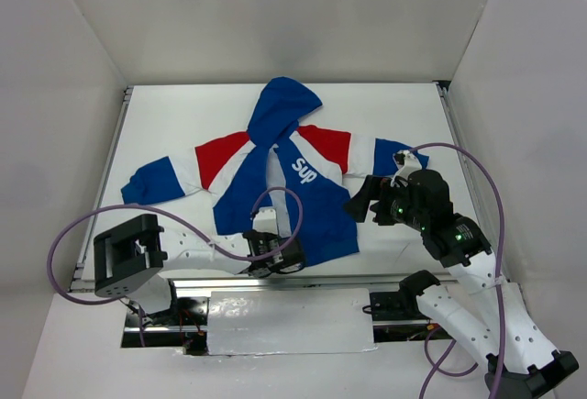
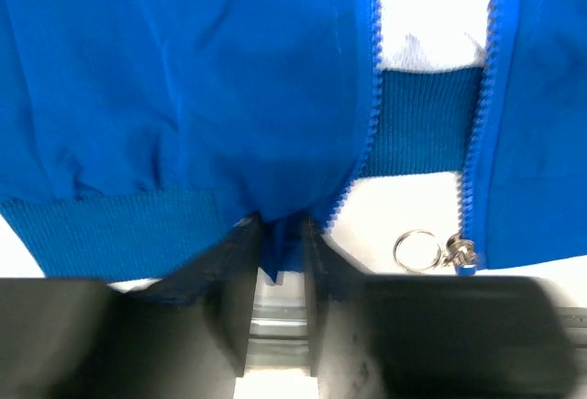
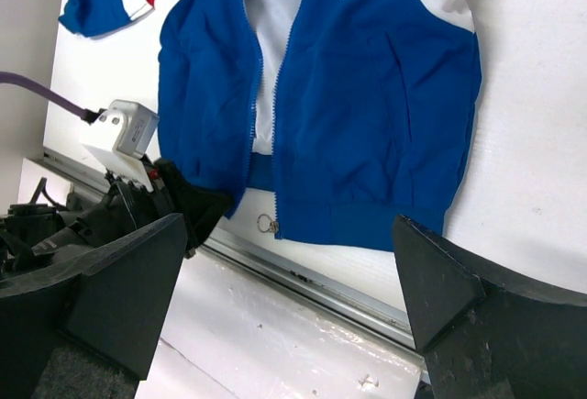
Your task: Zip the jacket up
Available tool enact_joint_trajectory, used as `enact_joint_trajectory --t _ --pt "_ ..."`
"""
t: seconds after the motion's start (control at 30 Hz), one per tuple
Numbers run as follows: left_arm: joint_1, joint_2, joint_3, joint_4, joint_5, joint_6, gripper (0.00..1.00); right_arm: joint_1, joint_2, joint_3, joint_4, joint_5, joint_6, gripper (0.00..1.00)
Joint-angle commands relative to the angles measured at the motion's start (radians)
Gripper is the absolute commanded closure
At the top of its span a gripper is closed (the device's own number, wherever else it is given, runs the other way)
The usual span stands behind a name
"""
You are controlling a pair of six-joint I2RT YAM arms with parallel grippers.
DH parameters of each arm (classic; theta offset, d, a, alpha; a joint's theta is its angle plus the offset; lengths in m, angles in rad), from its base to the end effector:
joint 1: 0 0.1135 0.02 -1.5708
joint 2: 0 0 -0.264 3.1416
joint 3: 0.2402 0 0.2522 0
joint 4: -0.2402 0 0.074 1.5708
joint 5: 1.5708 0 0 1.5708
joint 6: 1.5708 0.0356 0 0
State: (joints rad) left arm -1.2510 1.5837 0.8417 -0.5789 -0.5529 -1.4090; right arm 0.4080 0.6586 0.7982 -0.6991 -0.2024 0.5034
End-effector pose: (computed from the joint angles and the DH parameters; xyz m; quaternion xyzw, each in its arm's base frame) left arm 0.1027 -0.2507 0.1551 -0.1092 0.9489 -0.0519 0.2916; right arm 0.1236 0.0612 0.3108 -0.0074 0.8717 0.2914 0.3938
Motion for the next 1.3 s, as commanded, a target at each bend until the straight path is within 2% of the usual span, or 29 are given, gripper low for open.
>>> enact_joint_trajectory --t 0.0,0.07,0.1,0.27,0.43,0.53,0.57,0.6,0.63,0.7,0.73,0.83,1.0,1.13,1.27 --pt "0.024 0.067 -0.093 0.119 0.122 -0.001 0.72 0.009 -0.005 0.006 0.049 0.004 -0.019 0.00" --pt "0.024 0.068 -0.105 0.142 0.130 -0.001 0.93 0.009 -0.004 0.004 0.050 0.006 -0.019 0.00" --pt "0.024 0.065 -0.105 0.152 0.130 0.004 1.00 0.011 -0.004 0.001 0.052 0.006 -0.019 0.00" --pt "0.025 0.001 -0.124 0.250 0.142 0.070 1.00 0.012 0.022 -0.034 0.104 -0.026 -0.012 0.00" --pt "0.027 -0.206 -0.199 0.411 0.133 0.099 1.00 0.043 0.093 -0.083 0.164 -0.132 -0.031 0.03" --pt "0.032 -0.333 -0.252 0.430 0.091 0.071 1.00 0.152 0.170 -0.076 0.168 -0.065 -0.028 0.08" --pt "0.038 -0.364 -0.266 0.441 0.084 0.065 1.00 0.228 0.214 -0.073 0.171 -0.040 -0.022 0.10" --pt "0.042 -0.419 -0.282 0.454 0.077 0.061 1.00 0.265 0.242 -0.065 0.170 -0.008 -0.020 0.12" --pt "0.047 -0.444 -0.312 0.471 0.076 0.062 1.00 0.300 0.265 -0.057 0.164 0.079 -0.014 0.20" --pt "0.061 -0.511 -0.346 0.520 0.073 0.048 1.00 0.386 0.344 -0.042 0.141 0.167 0.012 0.28" --pt "0.073 -0.531 -0.381 0.554 0.079 0.045 1.00 0.426 0.387 -0.037 0.130 0.232 0.030 0.37" --pt "0.088 -0.600 -0.441 0.606 0.085 0.041 1.00 0.468 0.433 -0.037 0.122 0.296 0.055 0.51" --pt "0.105 -0.671 -0.493 0.602 0.076 0.013 1.00 0.517 0.490 -0.047 0.121 0.357 0.083 0.50" --pt "0.110 -0.689 -0.509 0.584 0.074 0.007 1.00 0.581 0.552 -0.031 0.104 0.417 0.096 0.45" --pt "0.113 -0.688 -0.503 0.544 0.077 0.012 1.00 0.646 0.643 0.019 0.072 0.491 0.121 0.44"
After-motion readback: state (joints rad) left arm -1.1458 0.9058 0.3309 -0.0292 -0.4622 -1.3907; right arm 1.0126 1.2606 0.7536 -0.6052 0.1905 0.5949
